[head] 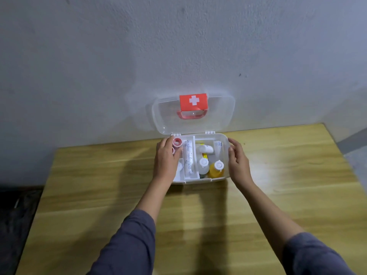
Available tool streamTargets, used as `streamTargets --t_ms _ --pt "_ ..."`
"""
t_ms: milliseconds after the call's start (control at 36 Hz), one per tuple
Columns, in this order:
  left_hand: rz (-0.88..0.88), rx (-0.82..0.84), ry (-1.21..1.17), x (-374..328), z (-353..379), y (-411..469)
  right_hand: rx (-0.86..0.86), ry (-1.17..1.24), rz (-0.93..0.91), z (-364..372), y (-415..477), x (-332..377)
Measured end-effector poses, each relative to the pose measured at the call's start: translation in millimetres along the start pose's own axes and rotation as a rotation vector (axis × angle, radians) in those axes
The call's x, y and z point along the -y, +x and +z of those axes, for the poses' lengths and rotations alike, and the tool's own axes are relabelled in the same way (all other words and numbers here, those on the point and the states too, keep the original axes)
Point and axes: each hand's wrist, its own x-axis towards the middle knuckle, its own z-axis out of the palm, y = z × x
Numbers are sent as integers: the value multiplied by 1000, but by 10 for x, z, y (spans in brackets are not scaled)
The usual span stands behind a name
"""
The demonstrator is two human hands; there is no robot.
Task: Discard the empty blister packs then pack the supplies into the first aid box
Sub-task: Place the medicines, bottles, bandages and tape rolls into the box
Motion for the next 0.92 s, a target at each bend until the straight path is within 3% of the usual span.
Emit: streamTargets --t_ms 306,750,917 --pt "144 12 89 99 -118 -228 31 1 15 -27 2 14" --pt "219 19 190 30 -109 30 51 -39 29 -34 16 35" --pt "188 25 95 55 -98 -4 47 -76 -1 -42 20 46"
